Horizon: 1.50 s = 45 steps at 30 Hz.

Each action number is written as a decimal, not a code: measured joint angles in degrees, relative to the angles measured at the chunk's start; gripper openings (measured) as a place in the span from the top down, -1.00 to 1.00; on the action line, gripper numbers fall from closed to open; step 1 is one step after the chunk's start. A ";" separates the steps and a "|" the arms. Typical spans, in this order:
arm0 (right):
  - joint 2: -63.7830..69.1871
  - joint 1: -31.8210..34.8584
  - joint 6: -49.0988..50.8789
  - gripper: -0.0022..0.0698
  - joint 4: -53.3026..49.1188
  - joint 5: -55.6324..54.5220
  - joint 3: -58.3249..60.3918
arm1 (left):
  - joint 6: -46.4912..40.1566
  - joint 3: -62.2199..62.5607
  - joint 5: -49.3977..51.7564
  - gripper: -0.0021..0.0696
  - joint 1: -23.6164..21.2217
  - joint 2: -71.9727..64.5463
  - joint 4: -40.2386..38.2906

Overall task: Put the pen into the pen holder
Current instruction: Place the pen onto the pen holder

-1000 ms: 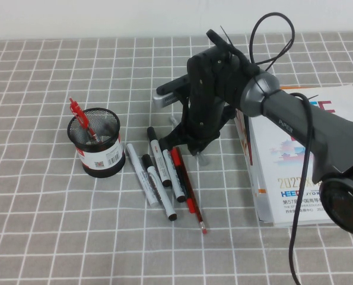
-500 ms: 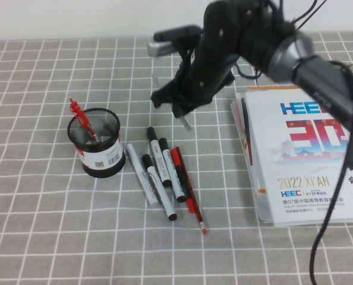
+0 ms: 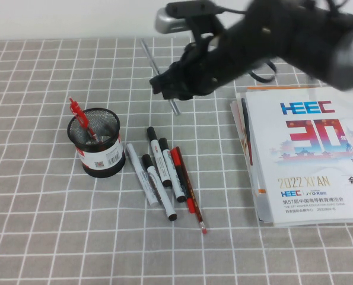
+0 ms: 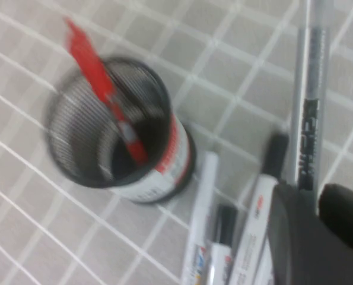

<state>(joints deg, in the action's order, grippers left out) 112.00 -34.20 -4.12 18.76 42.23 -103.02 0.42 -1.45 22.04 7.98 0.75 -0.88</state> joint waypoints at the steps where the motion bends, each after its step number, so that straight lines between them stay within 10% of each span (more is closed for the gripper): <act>1: -2.97 0.00 -2.35 0.87 2.16 -4.12 4.59 | 0.00 0.00 0.00 0.96 0.00 0.00 0.00; 10: -19.40 -1.40 -42.16 0.87 41.88 -32.08 30.14 | 0.00 0.00 0.00 0.96 0.00 0.00 0.00; 19: -12.71 -5.57 -88.65 0.87 75.51 -28.83 26.81 | 0.00 0.00 0.00 0.96 0.00 0.00 0.00; 25: -11.33 -5.57 -110.45 0.87 79.30 -18.06 23.83 | 0.00 0.00 0.00 0.96 0.00 0.00 0.00; 45: -8.37 -5.26 -106.76 0.87 79.43 -19.14 20.47 | 0.00 0.00 0.00 0.96 0.00 0.00 0.00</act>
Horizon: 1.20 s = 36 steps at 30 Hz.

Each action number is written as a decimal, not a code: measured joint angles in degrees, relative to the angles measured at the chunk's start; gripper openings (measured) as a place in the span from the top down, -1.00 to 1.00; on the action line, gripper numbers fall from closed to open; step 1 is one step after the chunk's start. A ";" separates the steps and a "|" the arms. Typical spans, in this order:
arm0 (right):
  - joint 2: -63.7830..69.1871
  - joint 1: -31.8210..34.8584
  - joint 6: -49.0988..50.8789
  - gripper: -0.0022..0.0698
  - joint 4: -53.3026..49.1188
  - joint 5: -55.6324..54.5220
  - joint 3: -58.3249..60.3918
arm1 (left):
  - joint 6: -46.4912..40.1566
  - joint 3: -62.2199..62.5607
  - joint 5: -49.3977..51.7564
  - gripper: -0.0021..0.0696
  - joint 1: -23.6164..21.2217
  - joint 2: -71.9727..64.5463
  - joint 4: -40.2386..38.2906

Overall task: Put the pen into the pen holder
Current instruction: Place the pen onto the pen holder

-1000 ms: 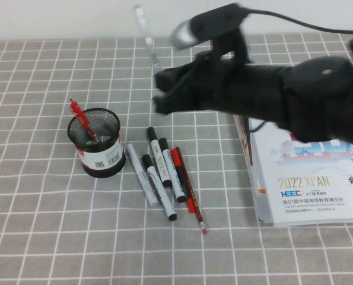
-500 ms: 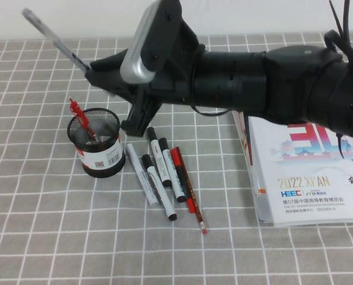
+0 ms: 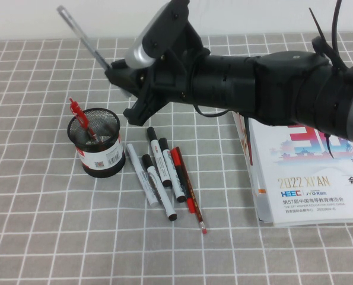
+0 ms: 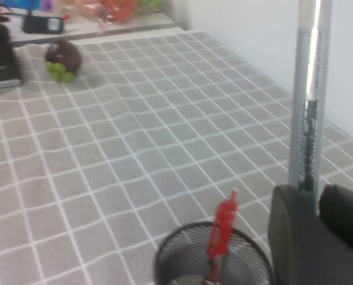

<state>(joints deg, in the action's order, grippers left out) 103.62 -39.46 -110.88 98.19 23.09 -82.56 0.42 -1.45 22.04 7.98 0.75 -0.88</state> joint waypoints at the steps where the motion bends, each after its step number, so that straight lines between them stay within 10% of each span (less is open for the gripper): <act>1: 0.00 0.09 0.00 0.87 -0.01 -0.51 0.00 | 0.00 0.00 0.00 0.96 0.00 0.00 0.00; 16: 0.00 0.09 8.07 0.87 -1.93 3.57 -0.56 | 0.00 0.00 0.00 0.96 0.00 0.00 0.00; 28: 5.30 -0.39 68.44 0.87 -40.55 -9.26 -9.69 | 0.00 0.00 0.00 0.96 0.00 0.00 0.00; 36: 8.20 -3.26 122.10 0.87 -89.29 -38.12 -4.66 | 0.00 0.00 0.00 0.96 0.00 0.00 0.00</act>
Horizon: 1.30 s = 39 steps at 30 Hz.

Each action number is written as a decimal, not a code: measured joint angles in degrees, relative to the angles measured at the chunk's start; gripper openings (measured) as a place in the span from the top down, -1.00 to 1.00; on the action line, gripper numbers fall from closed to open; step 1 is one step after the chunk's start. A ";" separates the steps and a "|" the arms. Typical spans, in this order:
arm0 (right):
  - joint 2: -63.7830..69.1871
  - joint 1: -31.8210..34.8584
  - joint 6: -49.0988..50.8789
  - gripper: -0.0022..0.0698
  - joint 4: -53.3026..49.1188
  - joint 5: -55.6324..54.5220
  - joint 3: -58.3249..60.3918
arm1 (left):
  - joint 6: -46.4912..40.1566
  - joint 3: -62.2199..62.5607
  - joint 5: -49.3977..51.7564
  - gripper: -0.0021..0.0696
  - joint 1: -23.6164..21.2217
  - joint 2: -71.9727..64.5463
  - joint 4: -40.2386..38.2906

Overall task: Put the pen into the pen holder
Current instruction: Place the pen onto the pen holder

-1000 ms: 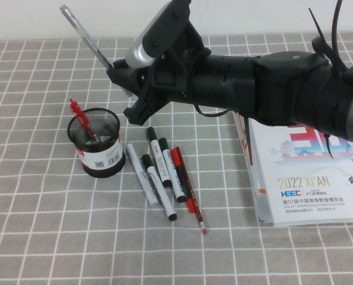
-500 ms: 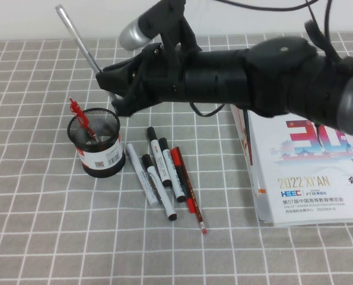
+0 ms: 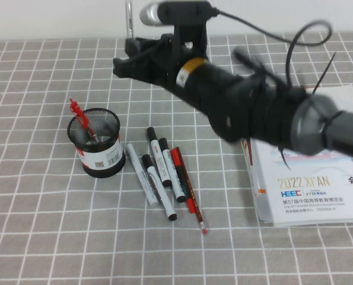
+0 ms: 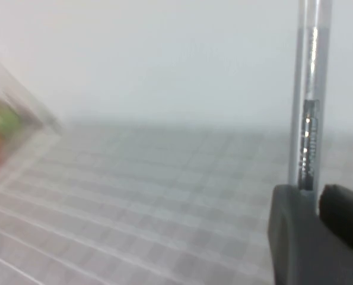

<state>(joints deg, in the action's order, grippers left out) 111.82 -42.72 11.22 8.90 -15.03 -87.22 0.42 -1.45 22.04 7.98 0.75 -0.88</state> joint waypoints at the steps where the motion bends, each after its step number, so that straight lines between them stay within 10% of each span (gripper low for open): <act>1: 0.67 0.21 6.99 0.87 -7.49 -5.13 1.38 | 0.00 0.00 0.00 0.96 0.00 0.00 0.00; 9: 5.33 1.65 32.53 0.87 -49.87 -27.59 3.54 | 0.00 0.00 0.00 0.96 0.00 0.00 0.00; 28: 16.42 2.67 34.36 0.83 -45.44 -23.73 -3.00 | 0.00 0.00 0.00 0.96 0.00 0.00 0.00; 39: 19.16 1.50 34.31 0.08 -46.20 -19.60 -7.23 | 0.00 0.00 0.00 0.96 0.00 0.00 0.00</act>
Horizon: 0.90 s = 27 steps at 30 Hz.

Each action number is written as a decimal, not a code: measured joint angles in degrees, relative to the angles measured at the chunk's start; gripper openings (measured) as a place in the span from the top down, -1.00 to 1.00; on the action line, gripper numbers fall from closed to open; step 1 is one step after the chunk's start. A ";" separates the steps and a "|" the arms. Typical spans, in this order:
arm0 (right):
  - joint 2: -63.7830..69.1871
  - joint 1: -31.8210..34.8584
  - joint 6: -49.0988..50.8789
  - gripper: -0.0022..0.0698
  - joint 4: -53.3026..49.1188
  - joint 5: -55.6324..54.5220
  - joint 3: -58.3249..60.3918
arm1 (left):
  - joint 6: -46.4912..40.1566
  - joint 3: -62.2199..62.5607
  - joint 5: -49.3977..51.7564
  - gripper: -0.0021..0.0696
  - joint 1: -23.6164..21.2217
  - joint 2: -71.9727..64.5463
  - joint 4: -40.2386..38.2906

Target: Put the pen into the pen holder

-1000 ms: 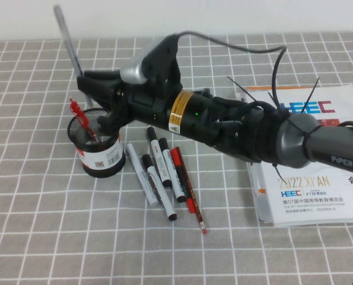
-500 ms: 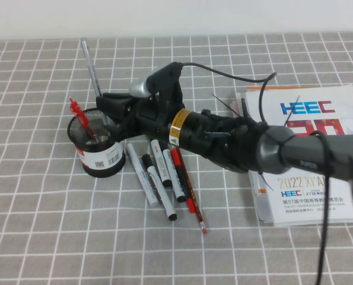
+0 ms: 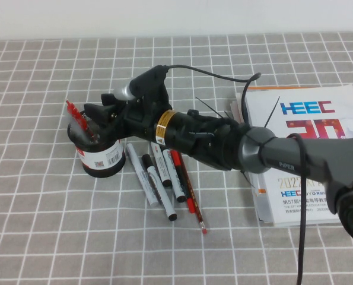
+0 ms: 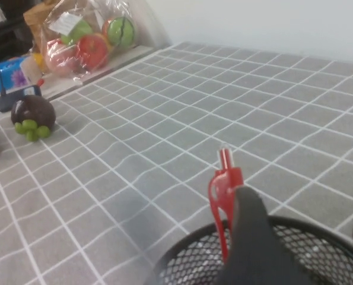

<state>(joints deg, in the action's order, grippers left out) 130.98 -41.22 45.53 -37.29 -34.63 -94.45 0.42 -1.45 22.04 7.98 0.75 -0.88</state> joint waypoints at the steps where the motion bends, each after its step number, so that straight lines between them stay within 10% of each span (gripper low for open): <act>1: 0.00 0.00 0.00 0.07 -0.32 0.24 0.00 | 0.00 0.00 0.00 0.96 0.00 0.00 0.00; 10: -12.66 2.04 9.09 0.89 -6.84 0.66 8.27 | 0.00 0.00 0.00 0.96 0.00 0.00 0.00; 27: -61.88 5.24 2.22 0.97 -20.19 9.98 43.99 | 0.00 0.00 0.00 0.96 0.00 0.00 0.00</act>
<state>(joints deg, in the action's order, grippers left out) 69.11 -35.98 47.75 -57.48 -24.65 -50.46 0.42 -1.45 22.04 7.98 0.75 -0.88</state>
